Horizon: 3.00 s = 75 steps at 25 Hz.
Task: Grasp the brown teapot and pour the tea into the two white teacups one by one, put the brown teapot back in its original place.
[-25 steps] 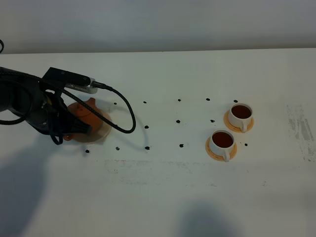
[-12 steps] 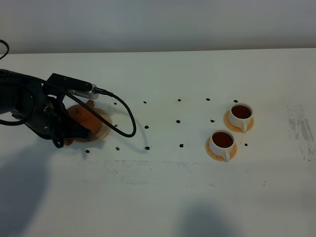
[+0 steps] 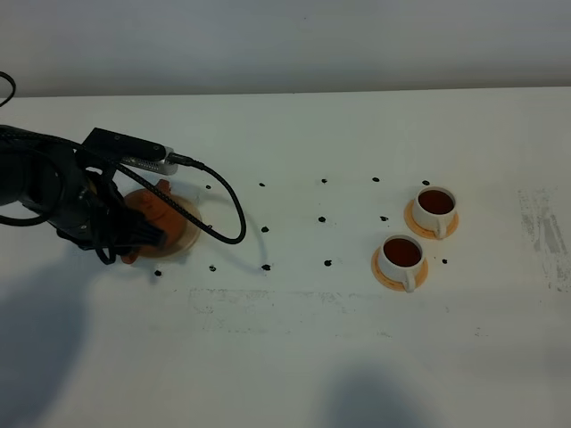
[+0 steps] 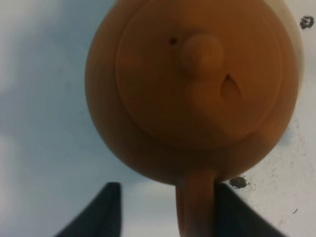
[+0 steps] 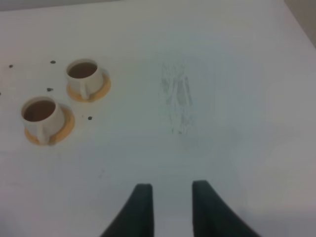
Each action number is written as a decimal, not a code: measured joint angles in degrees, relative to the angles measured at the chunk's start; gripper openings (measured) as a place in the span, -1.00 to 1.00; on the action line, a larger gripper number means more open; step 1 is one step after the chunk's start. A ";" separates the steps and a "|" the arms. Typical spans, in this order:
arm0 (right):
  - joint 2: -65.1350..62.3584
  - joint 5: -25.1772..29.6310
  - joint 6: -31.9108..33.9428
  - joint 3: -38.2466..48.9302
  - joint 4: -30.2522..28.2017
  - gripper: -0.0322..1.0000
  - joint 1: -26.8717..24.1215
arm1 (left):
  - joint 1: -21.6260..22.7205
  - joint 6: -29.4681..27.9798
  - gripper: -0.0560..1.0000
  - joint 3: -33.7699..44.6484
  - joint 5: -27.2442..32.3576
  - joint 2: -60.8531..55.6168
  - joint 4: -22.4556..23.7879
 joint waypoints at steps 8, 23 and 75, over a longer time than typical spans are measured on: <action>0.00 0.00 0.00 0.00 0.00 -0.51 0.00 | 0.00 0.00 0.04 0.00 5.86 -8.33 -0.04; 0.00 0.00 0.00 0.00 0.00 -0.51 0.00 | 0.00 0.00 0.03 16.04 15.34 -41.96 -4.15; 0.00 0.00 0.00 0.00 0.00 -0.51 0.00 | 12.07 0.35 0.02 32.96 36.14 -105.34 -11.62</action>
